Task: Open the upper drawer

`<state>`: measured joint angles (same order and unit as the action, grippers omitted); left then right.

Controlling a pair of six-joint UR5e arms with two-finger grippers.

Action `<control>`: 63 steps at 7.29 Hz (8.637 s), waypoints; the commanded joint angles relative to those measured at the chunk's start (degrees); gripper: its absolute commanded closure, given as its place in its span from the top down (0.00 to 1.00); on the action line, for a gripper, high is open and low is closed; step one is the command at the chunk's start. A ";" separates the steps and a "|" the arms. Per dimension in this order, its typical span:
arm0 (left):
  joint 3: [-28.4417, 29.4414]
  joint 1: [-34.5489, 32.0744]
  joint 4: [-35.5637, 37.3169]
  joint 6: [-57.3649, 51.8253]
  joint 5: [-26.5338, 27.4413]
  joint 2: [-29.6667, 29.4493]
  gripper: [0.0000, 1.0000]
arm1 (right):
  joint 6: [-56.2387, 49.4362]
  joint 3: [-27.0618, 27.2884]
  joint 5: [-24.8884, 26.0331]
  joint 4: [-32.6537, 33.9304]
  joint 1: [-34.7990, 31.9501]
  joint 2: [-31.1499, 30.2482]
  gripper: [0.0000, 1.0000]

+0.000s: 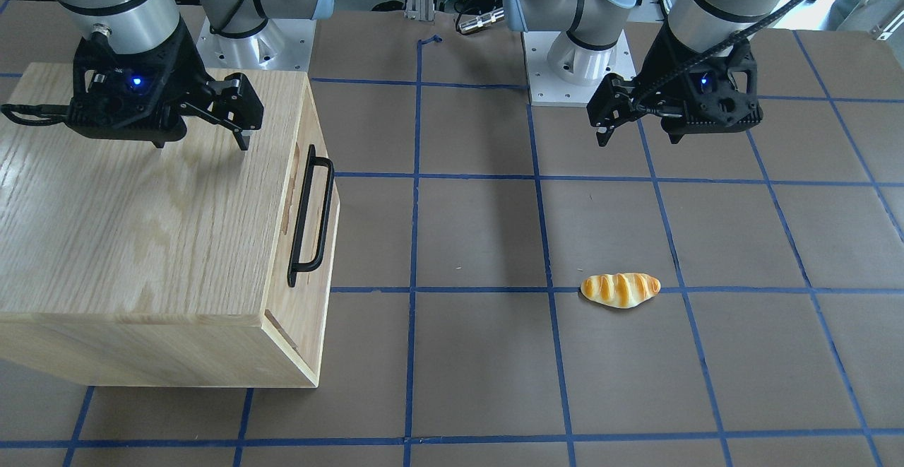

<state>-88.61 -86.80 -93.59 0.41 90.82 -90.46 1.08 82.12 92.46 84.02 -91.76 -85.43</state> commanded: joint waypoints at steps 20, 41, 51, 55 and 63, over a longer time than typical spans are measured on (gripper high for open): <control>-0.07 -25.70 35.06 25.69 -17.43 -17.38 1.00 | -0.02 -0.03 0.00 0.00 0.00 0.00 1.00; 0.72 -25.00 34.44 21.73 -12.43 -18.88 1.00 | -0.02 -0.03 0.00 0.00 0.00 0.00 1.00; 0.81 -20.79 29.70 21.21 -10.84 -17.12 1.00 | -0.02 -0.03 0.00 0.00 0.00 0.00 1.00; 0.90 -19.65 29.35 18.59 -10.84 -17.12 1.00 | -0.02 -0.03 0.00 0.00 0.00 0.00 1.00; 0.90 -17.35 27.59 15.41 -9.61 -16.59 1.00 | 0.06 0.06 0.00 0.00 0.00 0.00 1.00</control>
<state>-87.72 -104.22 -65.92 15.90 81.16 -107.13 1.10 82.14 92.46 84.02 -91.76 -85.43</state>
